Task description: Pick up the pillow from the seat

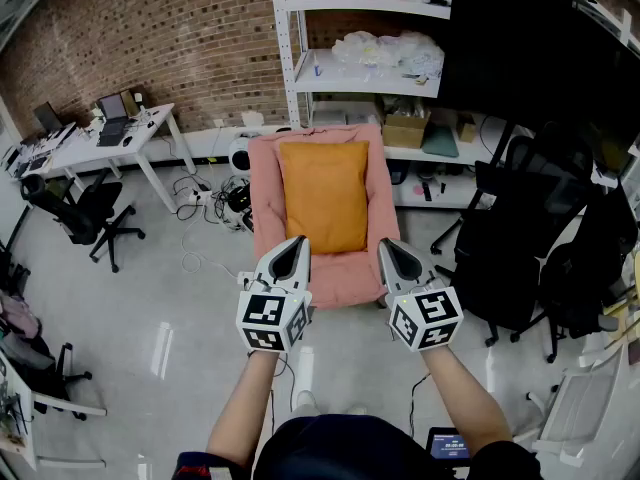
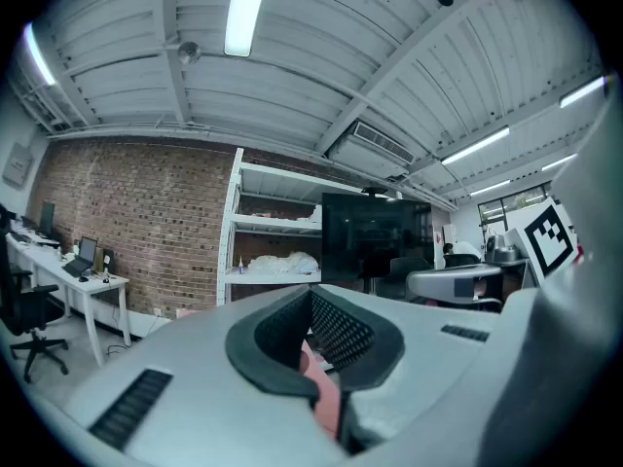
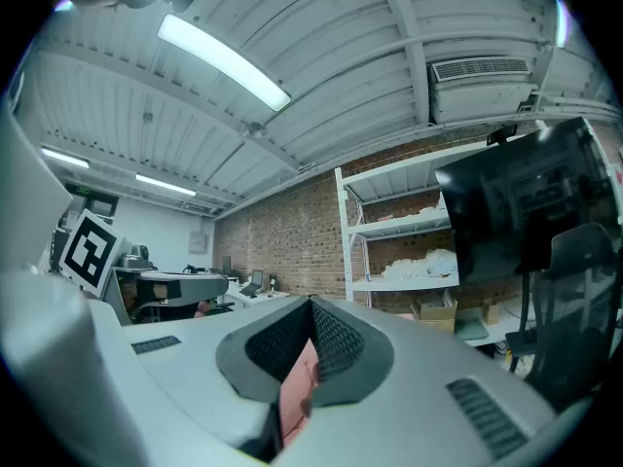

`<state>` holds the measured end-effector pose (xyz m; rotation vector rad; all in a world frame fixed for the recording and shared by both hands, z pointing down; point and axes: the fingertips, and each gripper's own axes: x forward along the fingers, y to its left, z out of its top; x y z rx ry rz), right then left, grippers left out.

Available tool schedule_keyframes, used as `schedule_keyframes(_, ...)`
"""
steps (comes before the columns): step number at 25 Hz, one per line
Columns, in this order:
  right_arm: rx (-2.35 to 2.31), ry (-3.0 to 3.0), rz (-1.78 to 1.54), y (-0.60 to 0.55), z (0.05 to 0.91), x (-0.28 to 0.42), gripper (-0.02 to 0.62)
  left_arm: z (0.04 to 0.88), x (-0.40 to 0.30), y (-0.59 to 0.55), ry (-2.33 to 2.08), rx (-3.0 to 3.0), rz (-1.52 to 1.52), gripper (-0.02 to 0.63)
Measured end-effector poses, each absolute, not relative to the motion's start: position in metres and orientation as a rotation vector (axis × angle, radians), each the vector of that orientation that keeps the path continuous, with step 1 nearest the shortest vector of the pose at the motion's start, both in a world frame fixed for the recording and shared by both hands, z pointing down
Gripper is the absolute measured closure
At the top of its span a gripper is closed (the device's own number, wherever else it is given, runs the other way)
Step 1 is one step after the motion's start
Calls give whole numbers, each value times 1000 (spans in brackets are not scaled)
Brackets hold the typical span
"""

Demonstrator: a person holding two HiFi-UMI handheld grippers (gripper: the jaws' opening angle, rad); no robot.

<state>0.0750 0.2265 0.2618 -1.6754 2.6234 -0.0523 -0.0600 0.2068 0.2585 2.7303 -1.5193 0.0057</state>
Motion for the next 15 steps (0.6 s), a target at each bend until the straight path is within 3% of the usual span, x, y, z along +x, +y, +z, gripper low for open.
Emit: schedule_keyframes(15,-1619,2631,-104,243,269,99,578,267,-32,226,-1495,2709,-5,607)
